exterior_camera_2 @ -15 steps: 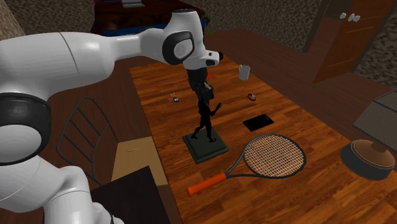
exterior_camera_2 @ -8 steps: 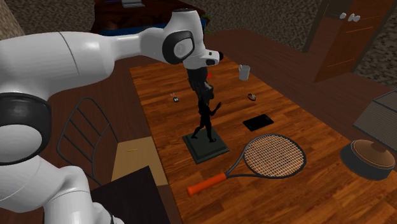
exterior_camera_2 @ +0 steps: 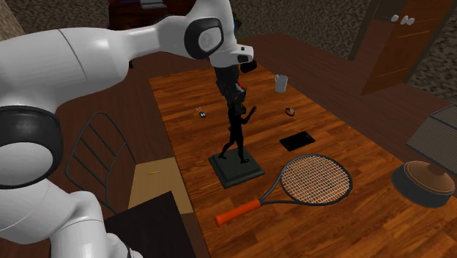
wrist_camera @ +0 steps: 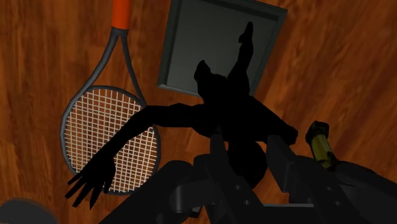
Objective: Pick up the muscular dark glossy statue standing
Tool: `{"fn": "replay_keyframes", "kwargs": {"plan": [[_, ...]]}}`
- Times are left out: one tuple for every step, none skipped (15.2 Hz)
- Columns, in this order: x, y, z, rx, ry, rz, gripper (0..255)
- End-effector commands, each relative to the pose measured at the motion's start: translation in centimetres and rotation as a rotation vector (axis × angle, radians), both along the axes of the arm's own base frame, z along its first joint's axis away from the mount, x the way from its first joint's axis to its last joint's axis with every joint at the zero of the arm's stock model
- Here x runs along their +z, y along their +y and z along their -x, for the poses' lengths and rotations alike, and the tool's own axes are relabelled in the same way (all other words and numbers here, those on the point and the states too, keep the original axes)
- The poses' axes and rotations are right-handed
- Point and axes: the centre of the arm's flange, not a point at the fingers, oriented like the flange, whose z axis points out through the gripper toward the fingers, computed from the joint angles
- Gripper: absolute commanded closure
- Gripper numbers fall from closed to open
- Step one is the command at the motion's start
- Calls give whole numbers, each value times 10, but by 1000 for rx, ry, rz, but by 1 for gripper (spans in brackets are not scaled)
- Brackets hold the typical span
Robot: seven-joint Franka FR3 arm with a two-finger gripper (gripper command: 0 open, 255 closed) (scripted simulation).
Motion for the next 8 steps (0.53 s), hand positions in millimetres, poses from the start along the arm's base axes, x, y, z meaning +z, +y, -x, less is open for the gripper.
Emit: {"fn": "replay_keyframes", "kwargs": {"plan": [[11,0,0,0,-2,0,255],[17,0,0,0,-2,0,255],[22,0,0,0,-2,0,255],[27,0,0,0,-2,0,255],[33,0,0,0,-2,0,255],[38,0,0,0,-2,0,255],[39,0,0,0,-2,0,255],[39,0,0,0,-2,0,255]]}}
